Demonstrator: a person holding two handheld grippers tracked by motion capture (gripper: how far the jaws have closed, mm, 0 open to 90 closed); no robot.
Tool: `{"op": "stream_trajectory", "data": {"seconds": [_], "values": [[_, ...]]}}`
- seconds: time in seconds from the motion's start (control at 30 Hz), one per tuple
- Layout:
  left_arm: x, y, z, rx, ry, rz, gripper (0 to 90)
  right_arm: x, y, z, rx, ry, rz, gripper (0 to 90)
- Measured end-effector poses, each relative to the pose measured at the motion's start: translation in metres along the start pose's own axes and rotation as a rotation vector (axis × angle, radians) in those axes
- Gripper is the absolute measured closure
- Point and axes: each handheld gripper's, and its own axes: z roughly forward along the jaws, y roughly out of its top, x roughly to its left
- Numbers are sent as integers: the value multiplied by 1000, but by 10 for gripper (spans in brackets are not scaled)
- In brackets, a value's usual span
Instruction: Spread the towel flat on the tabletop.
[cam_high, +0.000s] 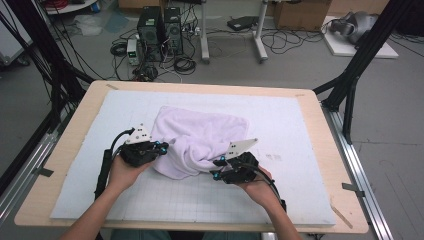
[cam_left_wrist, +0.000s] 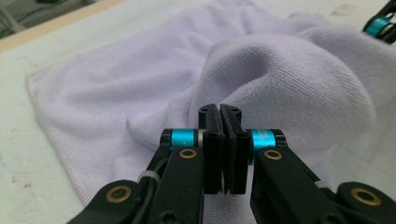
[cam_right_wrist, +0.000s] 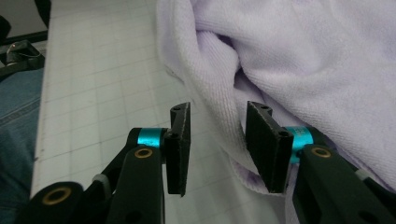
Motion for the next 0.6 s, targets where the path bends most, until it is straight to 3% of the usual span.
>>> {"op": "stream_trajectory", "data": {"seconds": [0.07, 0.13, 0.17, 0.2, 0.23, 0.3, 0.4, 0.47, 0.5, 0.6], "values": [[7, -3, 8, 24, 0, -29, 872, -2, 1, 6, 1, -23, -3, 591], [13, -7, 10, 38, -17, -52, 857, -6, 2, 13, 11, -27, -5, 704], [13, -8, 8, 33, -26, -62, 808, -7, 2, 15, 15, -23, -6, 772], [12, -8, 5, 29, -40, -68, 702, -10, 1, 16, 15, -19, -2, 824], [10, -9, 1, 22, -53, -55, 625, -12, 1, 16, 13, -14, 8, 843], [5, -13, -9, 10, -94, -36, 558, -18, -2, 13, -3, 6, 42, 853], [-4, -20, -13, 55, -118, -1, 470, -23, -4, 6, -25, 2, 62, 855], [-6, -25, -9, 96, -97, 21, 475, -22, -4, 2, -19, -1, 61, 856], [-7, -27, -7, 109, -94, 28, 532, -22, -3, 0, -16, 1, 57, 856], [-9, -27, -5, 108, -99, 52, 846, -16, 0, -8, -17, -1, 45, 857]]}}
